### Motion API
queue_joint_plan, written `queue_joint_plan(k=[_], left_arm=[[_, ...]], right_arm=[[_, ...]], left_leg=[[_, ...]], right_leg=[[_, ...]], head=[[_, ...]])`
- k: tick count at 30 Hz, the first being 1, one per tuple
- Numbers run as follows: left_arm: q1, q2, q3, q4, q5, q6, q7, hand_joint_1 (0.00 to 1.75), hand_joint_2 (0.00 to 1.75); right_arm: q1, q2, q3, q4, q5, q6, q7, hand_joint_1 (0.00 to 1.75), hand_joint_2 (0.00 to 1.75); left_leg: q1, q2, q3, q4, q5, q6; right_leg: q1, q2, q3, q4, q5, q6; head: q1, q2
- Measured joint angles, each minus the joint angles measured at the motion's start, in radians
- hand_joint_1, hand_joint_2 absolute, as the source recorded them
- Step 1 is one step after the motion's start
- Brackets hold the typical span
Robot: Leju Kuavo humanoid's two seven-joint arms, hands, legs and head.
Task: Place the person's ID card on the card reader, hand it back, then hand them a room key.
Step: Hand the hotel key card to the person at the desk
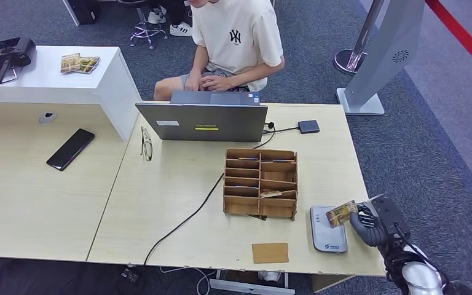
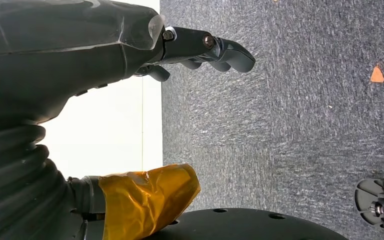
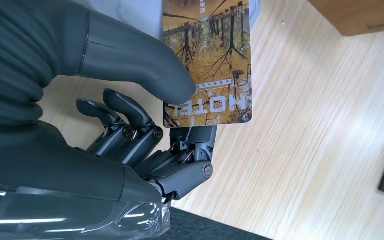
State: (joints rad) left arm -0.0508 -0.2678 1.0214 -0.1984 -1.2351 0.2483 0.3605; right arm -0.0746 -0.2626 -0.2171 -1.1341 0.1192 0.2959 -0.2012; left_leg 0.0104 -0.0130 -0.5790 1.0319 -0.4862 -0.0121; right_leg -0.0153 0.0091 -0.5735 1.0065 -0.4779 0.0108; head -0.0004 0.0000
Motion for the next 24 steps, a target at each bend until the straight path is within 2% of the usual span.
queue_joint_plan(k=[24], left_arm=[[0.000,0.000,0.001,0.000,-0.001,-0.008,0.000,0.00,1.75]], right_arm=[[-0.052,-0.084,0.158,-0.031,0.021,-0.014,0.018,1.75,1.75]], left_leg=[[0.000,0.000,-0.001,0.000,0.000,0.000]], right_leg=[[0.000,0.000,0.000,0.000,0.000,0.000]], head=[[0.000,0.000]])
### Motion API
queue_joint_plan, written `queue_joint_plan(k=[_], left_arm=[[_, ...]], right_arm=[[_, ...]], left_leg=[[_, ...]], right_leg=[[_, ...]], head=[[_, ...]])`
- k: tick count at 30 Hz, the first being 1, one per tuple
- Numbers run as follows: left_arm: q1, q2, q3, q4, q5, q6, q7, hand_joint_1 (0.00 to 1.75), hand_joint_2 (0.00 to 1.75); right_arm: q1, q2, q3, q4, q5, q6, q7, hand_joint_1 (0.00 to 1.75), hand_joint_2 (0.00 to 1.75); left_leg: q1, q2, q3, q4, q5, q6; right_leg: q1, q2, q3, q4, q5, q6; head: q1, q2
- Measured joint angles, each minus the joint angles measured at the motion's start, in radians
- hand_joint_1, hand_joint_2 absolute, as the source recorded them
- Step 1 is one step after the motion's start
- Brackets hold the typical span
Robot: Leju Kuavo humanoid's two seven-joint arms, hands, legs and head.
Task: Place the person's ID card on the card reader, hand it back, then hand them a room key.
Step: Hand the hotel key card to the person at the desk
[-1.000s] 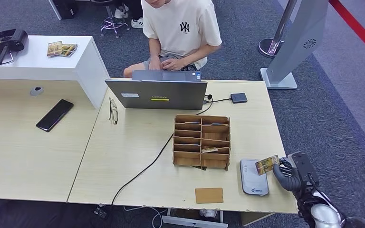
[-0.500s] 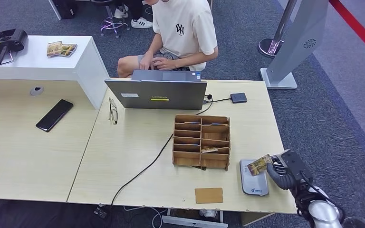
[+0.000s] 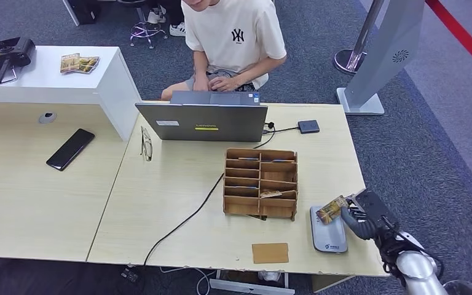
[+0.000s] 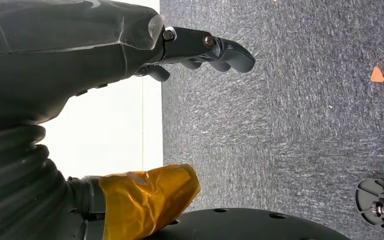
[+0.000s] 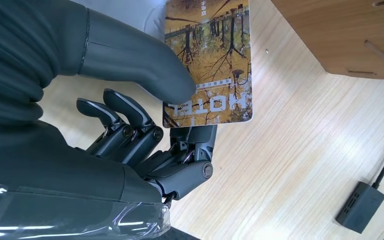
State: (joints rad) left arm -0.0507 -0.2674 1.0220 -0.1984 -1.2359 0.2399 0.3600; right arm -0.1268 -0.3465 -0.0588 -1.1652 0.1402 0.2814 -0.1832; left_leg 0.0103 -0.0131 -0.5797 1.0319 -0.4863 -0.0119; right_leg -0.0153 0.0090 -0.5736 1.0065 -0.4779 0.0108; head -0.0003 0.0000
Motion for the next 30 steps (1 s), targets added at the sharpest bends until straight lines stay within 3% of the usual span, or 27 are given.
queue_joint_plan(k=[21,26,30], left_arm=[[0.000,0.000,0.000,0.000,-0.002,0.001,-0.011,0.00,1.75],[0.000,0.000,0.001,0.000,-0.002,0.001,-0.012,0.00,1.75],[0.000,0.000,0.003,0.000,0.000,0.002,-0.012,0.00,1.75]], right_arm=[[-0.068,-0.068,0.093,0.025,0.010,-0.002,0.014,1.75,1.75],[-0.075,-0.093,0.104,0.023,-0.040,0.040,0.013,1.75,1.75],[-0.077,-0.144,0.108,-0.015,-0.128,0.097,0.028,1.75,1.75]], left_leg=[[0.000,0.000,0.000,0.000,0.000,0.000],[0.000,-0.001,0.000,0.000,0.000,0.000],[-0.001,-0.001,0.000,0.000,0.000,0.000]], right_leg=[[0.000,0.000,0.000,0.000,0.000,0.000],[0.000,0.000,0.000,0.000,0.000,0.000],[-0.001,-0.001,0.000,0.000,0.000,0.000]], head=[[0.000,0.000],[0.000,0.000],[0.000,0.000]])
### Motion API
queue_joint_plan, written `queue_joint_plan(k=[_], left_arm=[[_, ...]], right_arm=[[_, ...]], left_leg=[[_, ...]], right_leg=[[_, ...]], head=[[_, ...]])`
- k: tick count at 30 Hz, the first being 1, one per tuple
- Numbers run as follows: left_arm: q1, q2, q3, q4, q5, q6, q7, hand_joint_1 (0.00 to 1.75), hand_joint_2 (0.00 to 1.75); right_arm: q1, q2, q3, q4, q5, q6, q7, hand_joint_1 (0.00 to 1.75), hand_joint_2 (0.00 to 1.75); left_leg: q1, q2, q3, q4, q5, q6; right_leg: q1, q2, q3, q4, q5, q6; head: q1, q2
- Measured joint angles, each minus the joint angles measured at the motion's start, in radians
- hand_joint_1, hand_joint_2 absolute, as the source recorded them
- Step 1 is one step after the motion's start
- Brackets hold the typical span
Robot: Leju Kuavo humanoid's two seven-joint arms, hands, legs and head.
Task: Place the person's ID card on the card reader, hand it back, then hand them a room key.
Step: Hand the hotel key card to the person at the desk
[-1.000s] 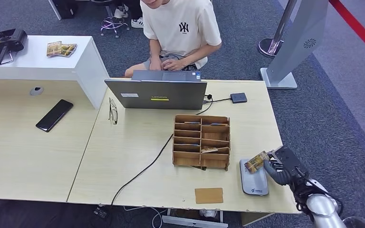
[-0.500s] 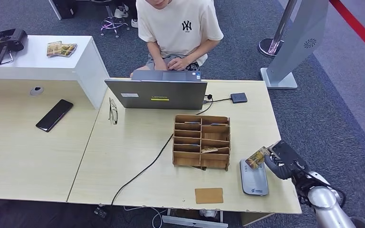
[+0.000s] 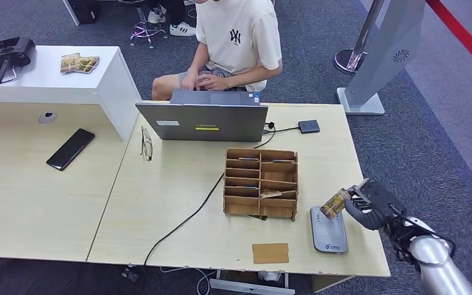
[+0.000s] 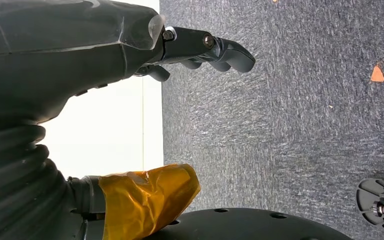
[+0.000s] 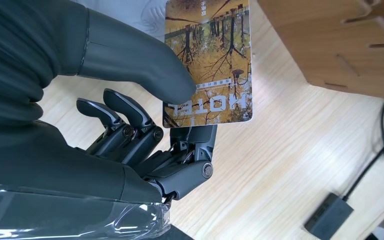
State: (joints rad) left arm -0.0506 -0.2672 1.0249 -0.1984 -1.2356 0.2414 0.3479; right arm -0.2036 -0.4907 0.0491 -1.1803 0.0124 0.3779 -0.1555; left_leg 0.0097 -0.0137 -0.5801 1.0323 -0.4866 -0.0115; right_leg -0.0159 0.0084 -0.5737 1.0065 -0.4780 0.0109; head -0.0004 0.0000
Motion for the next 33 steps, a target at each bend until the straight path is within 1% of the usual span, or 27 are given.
queue_joint_plan(k=[6,14,19,24,28,33], left_arm=[[0.000,0.000,0.004,0.000,0.003,-0.001,0.000,0.00,1.75],[0.000,0.000,0.006,0.000,0.006,-0.004,-0.001,0.00,1.75],[0.000,0.000,0.008,0.000,0.004,-0.009,-0.001,0.00,1.75],[-0.001,0.000,0.013,0.000,0.000,-0.011,-0.001,0.00,1.75],[-0.001,0.000,0.014,0.000,-0.002,-0.011,-0.001,0.00,1.75],[-0.001,0.000,0.014,0.000,-0.003,-0.011,-0.001,0.00,1.75]], right_arm=[[-0.017,-0.076,0.000,-0.057,-0.080,0.036,0.027,1.75,1.75],[-0.031,-0.137,0.004,-0.087,-0.122,0.062,0.047,1.75,1.75],[-0.056,-0.178,0.036,-0.096,-0.109,0.081,0.069,1.75,1.75],[-0.097,-0.198,0.108,-0.095,-0.072,0.067,0.075,1.75,1.75],[-0.129,-0.203,0.164,-0.087,-0.055,0.056,0.075,1.75,1.75],[-0.152,-0.206,0.209,-0.076,-0.043,0.047,0.072,1.75,1.75]], left_leg=[[0.000,0.000,0.000,0.000,0.000,0.000],[0.000,0.000,0.000,0.000,0.000,0.000],[0.000,0.000,0.000,0.000,0.000,0.000],[0.000,0.000,0.000,0.000,0.000,0.000],[0.000,0.000,0.000,0.000,0.000,0.000],[0.000,0.000,0.000,0.000,0.000,0.000]], right_leg=[[0.000,0.000,0.000,0.000,0.000,0.000],[0.000,0.000,0.000,0.000,0.000,0.000],[0.000,0.000,0.000,0.000,0.000,0.000],[0.000,0.000,0.000,0.000,0.000,0.000],[0.000,0.000,0.000,0.000,0.000,0.000],[0.000,0.000,0.000,0.000,0.000,0.000]], head=[[0.000,0.000],[0.000,0.000],[0.000,0.000],[0.000,0.000],[0.000,0.000],[0.000,0.000]])
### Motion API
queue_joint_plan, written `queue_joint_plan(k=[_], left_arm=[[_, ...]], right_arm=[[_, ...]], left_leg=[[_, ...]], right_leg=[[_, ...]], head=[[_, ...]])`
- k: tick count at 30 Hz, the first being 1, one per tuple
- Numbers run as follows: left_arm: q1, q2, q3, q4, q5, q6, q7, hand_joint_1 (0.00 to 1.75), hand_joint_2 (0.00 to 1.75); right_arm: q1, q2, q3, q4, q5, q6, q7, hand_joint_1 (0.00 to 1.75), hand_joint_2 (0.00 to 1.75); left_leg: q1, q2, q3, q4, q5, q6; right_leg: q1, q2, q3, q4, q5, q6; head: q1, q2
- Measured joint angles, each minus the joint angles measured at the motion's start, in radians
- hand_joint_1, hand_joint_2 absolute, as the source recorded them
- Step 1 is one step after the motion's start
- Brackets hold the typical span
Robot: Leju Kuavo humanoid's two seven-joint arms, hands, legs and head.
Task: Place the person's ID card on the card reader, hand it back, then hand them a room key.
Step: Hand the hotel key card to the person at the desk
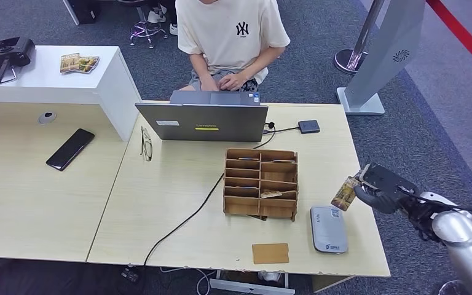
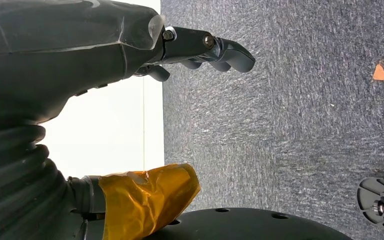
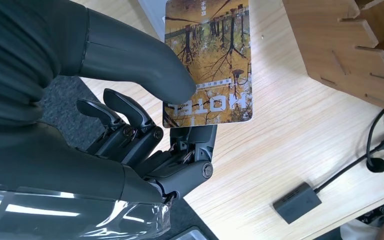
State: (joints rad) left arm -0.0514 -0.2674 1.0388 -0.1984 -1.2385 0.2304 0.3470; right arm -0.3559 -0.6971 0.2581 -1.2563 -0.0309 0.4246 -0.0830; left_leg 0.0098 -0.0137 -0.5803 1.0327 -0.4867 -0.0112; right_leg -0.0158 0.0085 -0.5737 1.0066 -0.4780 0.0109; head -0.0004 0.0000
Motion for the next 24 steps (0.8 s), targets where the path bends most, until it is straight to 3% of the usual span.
queue_joint_plan(k=[10,24], left_arm=[[0.000,0.000,0.000,0.000,-0.003,-0.001,0.000,0.00,1.75],[0.000,0.000,0.000,0.000,-0.010,-0.004,0.000,0.00,1.75]], right_arm=[[-0.062,-0.012,0.115,0.018,0.030,-0.005,0.000,1.75,1.75],[-0.128,-0.092,0.215,0.018,-0.012,0.063,0.040,1.75,1.75]], left_leg=[[0.000,0.000,0.000,0.000,0.000,0.000],[0.000,0.000,0.000,0.000,0.000,0.001]], right_leg=[[0.000,0.000,0.000,0.000,0.000,0.000],[0.000,0.000,0.000,0.000,0.000,0.000]], head=[[0.000,0.000],[0.000,0.000]])
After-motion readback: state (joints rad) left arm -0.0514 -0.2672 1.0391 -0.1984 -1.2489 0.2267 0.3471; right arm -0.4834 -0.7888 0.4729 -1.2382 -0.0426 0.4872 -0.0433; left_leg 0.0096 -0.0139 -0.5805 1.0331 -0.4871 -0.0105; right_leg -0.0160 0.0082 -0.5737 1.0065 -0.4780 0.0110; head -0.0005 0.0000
